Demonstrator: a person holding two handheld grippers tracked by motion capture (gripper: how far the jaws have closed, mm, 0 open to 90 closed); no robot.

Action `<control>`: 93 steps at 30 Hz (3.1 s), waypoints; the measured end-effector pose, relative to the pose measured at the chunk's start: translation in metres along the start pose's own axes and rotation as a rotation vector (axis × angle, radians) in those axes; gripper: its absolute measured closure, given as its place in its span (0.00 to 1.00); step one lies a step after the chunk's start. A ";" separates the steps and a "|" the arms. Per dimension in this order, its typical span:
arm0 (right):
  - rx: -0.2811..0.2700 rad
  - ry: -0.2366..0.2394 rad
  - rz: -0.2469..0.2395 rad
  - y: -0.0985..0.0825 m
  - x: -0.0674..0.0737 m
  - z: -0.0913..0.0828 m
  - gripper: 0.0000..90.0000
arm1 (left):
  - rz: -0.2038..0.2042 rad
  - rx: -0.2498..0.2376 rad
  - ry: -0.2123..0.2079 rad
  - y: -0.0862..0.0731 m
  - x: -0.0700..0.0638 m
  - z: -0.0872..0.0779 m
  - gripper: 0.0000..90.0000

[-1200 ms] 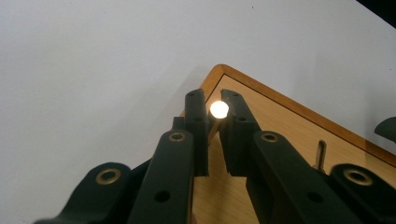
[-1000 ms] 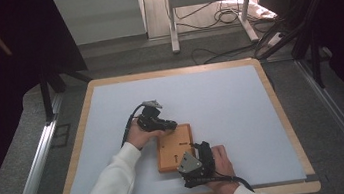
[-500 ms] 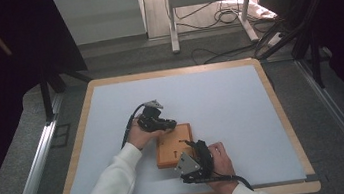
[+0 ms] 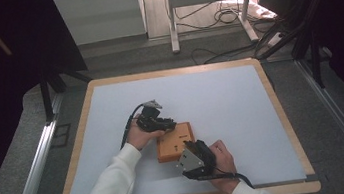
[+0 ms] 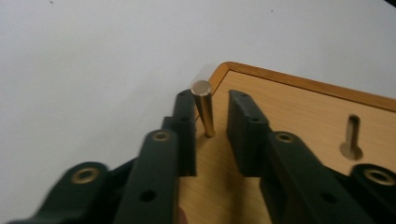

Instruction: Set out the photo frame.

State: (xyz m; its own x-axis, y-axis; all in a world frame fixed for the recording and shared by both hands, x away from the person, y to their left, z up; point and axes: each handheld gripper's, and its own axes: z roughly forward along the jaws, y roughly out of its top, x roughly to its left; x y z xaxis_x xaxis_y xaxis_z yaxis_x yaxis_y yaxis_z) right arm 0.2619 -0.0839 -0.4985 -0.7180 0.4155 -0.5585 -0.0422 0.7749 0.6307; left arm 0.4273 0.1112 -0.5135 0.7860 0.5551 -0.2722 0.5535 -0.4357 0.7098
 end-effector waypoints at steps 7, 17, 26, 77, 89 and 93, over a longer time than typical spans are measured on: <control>-0.006 -0.011 0.002 0.000 -0.004 -0.002 0.49 | -0.009 -0.055 0.062 -0.008 -0.001 -0.027 0.57; -0.001 -0.006 -0.001 0.001 -0.005 -0.002 0.50 | 0.003 -0.087 0.131 -0.046 -0.010 -0.066 0.43; 0.000 -0.004 0.000 0.001 -0.005 -0.002 0.50 | 0.036 -0.070 0.185 -0.074 -0.020 -0.085 0.37; 0.069 0.110 -0.102 0.045 -0.055 0.006 0.69 | 0.038 -0.015 0.200 -0.103 -0.023 -0.081 0.34; 0.051 0.125 -0.154 0.061 -0.074 0.017 0.77 | 0.038 -0.019 0.204 -0.103 -0.022 -0.082 0.34; 0.039 0.129 -0.141 0.066 -0.081 0.020 0.77 | 0.036 -0.023 0.206 -0.103 -0.022 -0.083 0.34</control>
State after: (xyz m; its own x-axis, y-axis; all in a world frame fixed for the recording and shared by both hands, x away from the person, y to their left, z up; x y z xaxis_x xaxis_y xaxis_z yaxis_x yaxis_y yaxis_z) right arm 0.3318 -0.0572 -0.4227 -0.7903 0.2392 -0.5641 -0.1233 0.8398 0.5288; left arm 0.3301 0.2031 -0.5272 0.7308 0.6737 -0.1094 0.5176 -0.4426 0.7323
